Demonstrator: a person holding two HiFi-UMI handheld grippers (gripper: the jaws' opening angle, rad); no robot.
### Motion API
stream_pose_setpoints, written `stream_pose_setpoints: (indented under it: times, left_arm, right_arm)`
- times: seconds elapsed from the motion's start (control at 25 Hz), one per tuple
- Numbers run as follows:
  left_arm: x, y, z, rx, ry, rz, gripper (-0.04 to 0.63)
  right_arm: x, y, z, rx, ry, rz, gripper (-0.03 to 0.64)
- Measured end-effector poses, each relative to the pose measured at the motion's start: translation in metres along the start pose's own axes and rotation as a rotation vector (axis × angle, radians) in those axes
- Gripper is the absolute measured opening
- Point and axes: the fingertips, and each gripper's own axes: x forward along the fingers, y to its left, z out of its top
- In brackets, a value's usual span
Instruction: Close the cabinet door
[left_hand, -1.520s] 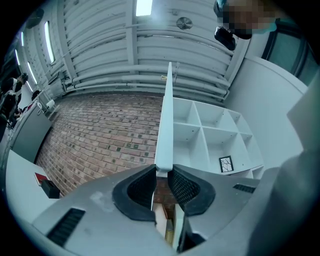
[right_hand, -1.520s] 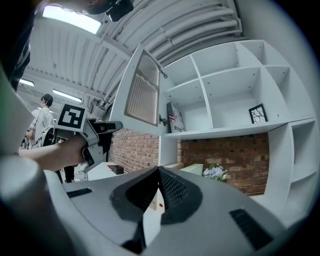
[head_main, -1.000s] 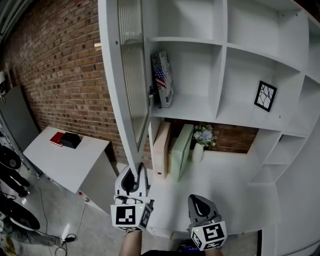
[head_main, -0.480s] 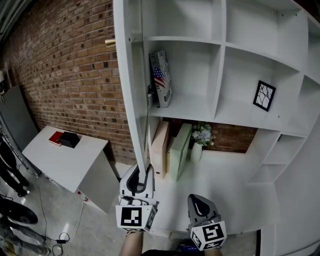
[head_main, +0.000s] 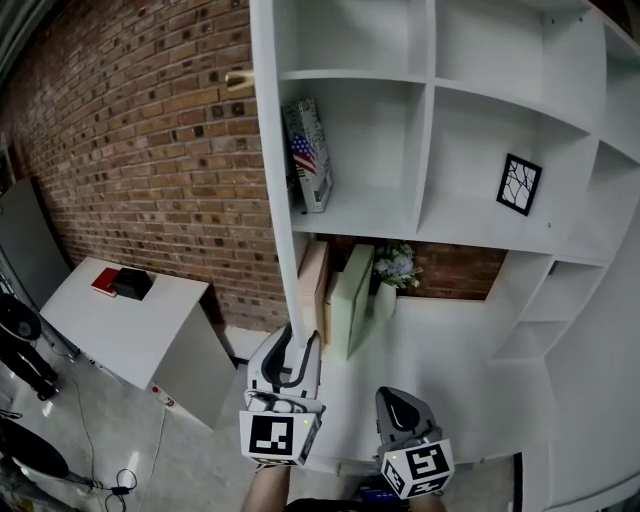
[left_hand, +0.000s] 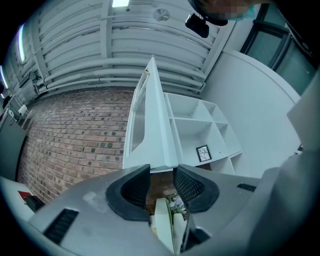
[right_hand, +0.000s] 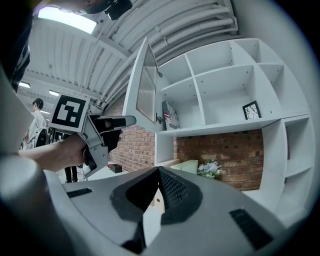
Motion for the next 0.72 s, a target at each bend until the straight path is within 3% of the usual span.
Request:
stream_pose_setpoints:
  times: [0.72]
  left_arm:
    - [0.017,-0.027,-0.004,0.075,0.010,-0.071,0.152]
  right_arm:
    - [-0.007,-0.021,0.000,0.019,0.001,-0.056,0.002]
